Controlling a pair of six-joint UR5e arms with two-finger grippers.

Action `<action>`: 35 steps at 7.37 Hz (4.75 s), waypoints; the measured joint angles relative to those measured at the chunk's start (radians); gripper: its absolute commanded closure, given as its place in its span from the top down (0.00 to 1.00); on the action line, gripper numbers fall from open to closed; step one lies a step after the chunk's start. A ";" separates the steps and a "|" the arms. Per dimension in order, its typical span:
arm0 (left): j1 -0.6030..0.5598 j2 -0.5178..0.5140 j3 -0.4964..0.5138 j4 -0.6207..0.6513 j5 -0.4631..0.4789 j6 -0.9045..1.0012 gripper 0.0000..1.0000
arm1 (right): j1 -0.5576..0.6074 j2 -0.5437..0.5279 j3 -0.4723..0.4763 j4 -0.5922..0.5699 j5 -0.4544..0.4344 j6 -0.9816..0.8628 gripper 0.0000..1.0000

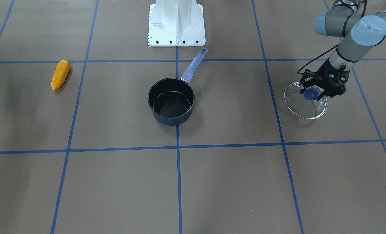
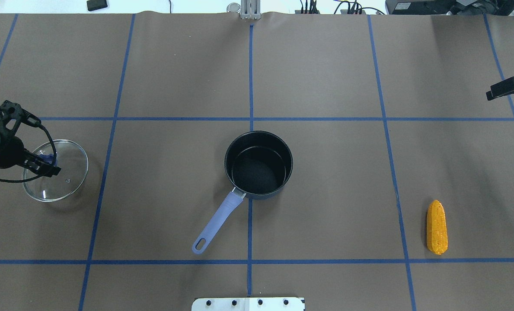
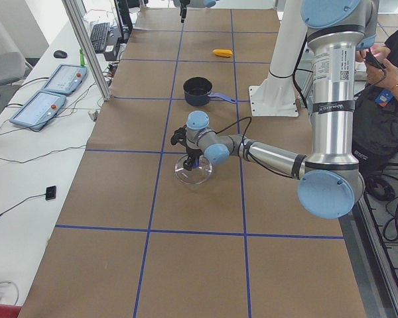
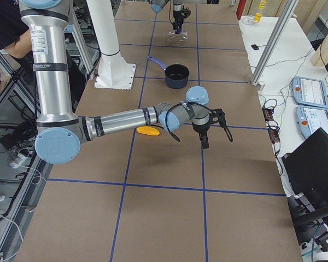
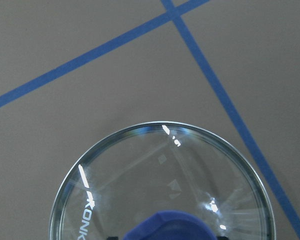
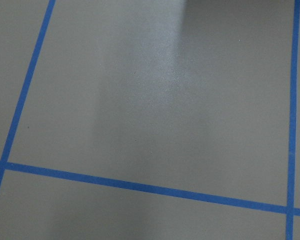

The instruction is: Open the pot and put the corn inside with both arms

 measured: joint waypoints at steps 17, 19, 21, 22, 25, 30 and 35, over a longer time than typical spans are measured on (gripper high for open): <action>-0.727 0.012 0.006 0.558 -0.215 0.882 0.98 | -0.563 -0.286 0.441 0.001 -0.421 0.676 1.00; -0.726 0.024 0.005 0.532 -0.219 0.883 0.98 | -0.795 -0.389 0.478 0.056 -0.642 0.863 0.99; -0.726 0.026 0.003 0.527 -0.220 0.884 0.98 | -0.979 -0.439 0.468 0.098 -0.806 1.010 0.93; -0.726 0.027 0.003 0.523 -0.221 0.884 0.98 | -1.042 -0.447 0.451 0.104 -0.864 1.067 0.86; -0.726 0.029 0.004 0.496 -0.221 0.884 0.98 | -1.151 -0.451 0.386 0.142 -0.970 1.158 0.43; -0.726 0.034 -0.001 0.493 -0.221 0.886 0.98 | -1.137 -0.451 0.386 0.150 -0.975 1.138 0.00; -0.726 0.069 -0.013 0.509 -0.284 0.872 0.98 | -0.769 -0.327 0.413 0.145 -0.666 0.797 0.00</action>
